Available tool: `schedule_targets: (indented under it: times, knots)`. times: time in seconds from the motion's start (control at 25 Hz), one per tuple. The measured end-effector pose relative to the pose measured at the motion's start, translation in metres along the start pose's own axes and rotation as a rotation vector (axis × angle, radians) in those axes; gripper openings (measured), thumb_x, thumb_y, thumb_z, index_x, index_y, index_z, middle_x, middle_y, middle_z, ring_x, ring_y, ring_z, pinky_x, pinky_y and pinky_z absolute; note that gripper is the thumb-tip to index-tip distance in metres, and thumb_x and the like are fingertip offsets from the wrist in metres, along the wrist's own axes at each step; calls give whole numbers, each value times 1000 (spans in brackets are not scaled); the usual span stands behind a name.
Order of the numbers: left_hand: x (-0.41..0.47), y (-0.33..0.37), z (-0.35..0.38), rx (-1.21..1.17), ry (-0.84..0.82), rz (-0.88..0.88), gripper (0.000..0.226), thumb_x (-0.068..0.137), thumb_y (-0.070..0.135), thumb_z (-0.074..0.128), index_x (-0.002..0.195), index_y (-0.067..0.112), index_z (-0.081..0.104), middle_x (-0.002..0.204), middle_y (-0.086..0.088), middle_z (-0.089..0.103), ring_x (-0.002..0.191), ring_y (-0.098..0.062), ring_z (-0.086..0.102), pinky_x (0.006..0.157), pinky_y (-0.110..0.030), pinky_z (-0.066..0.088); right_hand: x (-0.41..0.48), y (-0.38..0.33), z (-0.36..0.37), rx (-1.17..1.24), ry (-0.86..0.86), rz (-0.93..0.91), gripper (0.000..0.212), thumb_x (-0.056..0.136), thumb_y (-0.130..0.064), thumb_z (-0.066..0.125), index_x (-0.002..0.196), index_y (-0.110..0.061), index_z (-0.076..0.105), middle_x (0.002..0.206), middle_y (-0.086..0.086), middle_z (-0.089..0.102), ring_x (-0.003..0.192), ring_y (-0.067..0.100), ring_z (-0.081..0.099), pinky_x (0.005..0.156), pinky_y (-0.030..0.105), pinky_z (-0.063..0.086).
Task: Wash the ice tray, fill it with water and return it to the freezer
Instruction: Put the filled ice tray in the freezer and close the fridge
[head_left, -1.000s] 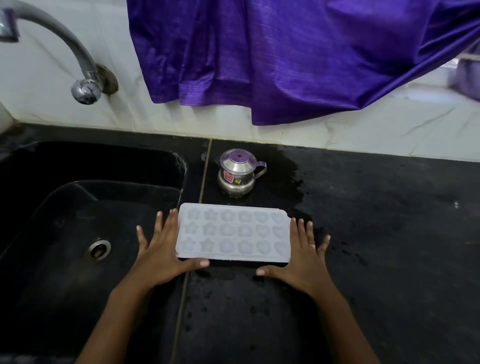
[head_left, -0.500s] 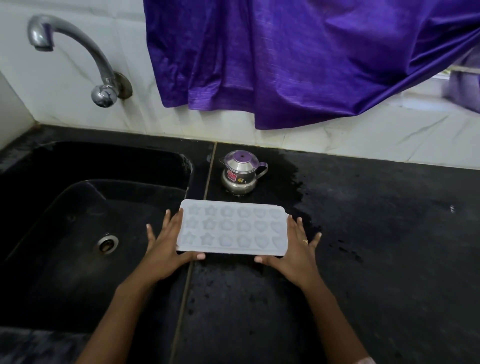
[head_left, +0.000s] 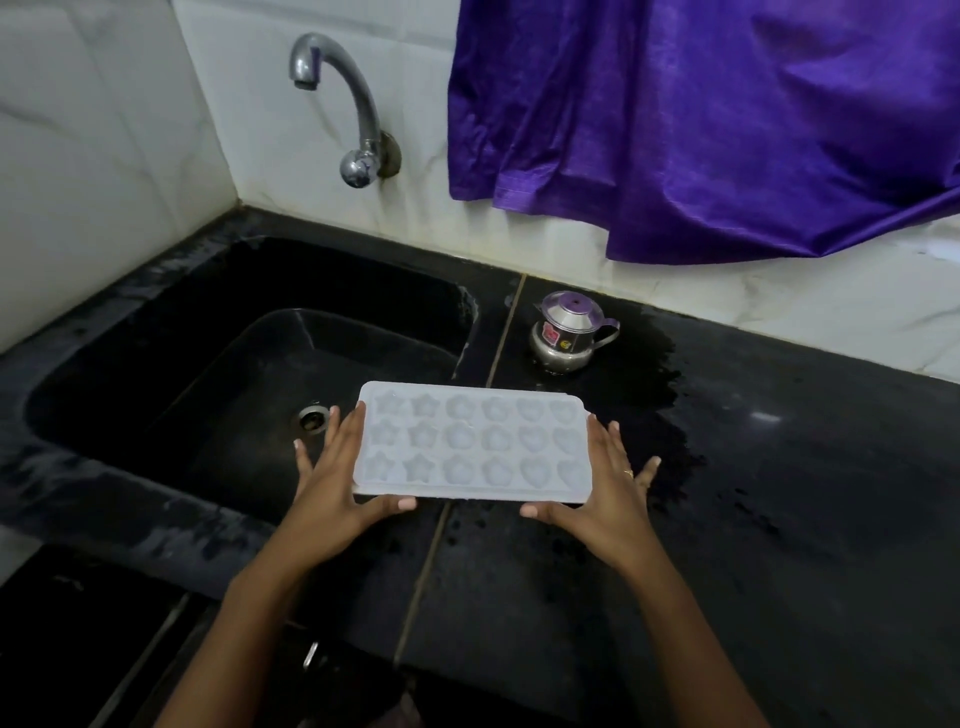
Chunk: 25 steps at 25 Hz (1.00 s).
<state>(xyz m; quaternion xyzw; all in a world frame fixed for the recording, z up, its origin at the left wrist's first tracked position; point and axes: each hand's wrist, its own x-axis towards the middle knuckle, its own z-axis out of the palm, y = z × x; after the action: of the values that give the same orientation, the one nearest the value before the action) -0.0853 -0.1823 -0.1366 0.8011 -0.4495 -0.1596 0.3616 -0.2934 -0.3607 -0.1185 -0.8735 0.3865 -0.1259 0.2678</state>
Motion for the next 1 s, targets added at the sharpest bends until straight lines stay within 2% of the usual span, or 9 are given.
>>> schedule_targets:
  times: [0.12,0.2,0.28,0.6,0.72,0.84,0.92,1.0]
  knots:
    - [-35,-6,-11,-5,56,-47,127,46,94,42,148,32,-4,144,32,-10,136,6,-24,105,-35,-26,-14,-18,7,23,-59,-59,132,41,-76,58,149,-24,4,157,-10,5,144,9,-11,104,47,-26]
    - [-64,-8,-20,-10,95,-84,124,47,95,41,145,35,-7,143,32,-10,137,2,-23,105,-33,-27,-24,-32,12,33,-103,-110,126,52,-64,74,149,-24,5,157,-8,6,144,11,-11,105,49,-26]
    - [-96,-10,-30,-24,127,-123,117,48,95,41,140,42,-10,141,35,-11,138,2,-23,104,-30,-29,-37,-47,18,29,-139,-146,122,58,-52,80,149,-24,4,157,-8,6,145,13,-10,105,50,-26]
    - [-217,-17,-54,-35,311,-293,111,52,90,45,138,46,-10,137,42,-14,131,12,-27,103,-29,-29,-83,-102,52,25,-323,-355,122,59,-56,78,149,-25,2,158,-8,4,144,10,-12,102,44,-29]
    - [-255,-17,-58,-20,380,-358,111,53,90,42,139,44,-11,137,42,-14,131,12,-28,103,-27,-28,-95,-120,65,14,-380,-427,123,58,-57,78,149,-25,2,158,-8,3,140,4,-13,103,43,-29]
    - [-293,-17,-58,-21,476,-433,111,51,94,39,137,44,-12,141,35,-14,133,8,-27,104,-26,-27,-106,-139,77,42,-477,-512,126,54,-60,78,149,-26,3,158,-9,2,135,-1,-12,105,44,-27]
    - [-317,-14,-53,-33,555,-493,115,50,94,38,138,41,-12,146,27,-12,133,7,-27,104,-20,-27,-113,-152,86,55,-539,-577,131,44,-72,66,149,-28,1,157,-11,1,135,-2,-13,104,43,-28]
    - [-339,-10,-47,-27,632,-548,116,51,94,37,140,37,-11,147,22,-10,134,7,-26,102,-14,-27,-117,-163,96,70,-598,-644,133,39,-76,58,149,-28,0,157,-11,1,135,-2,-14,103,41,-29]
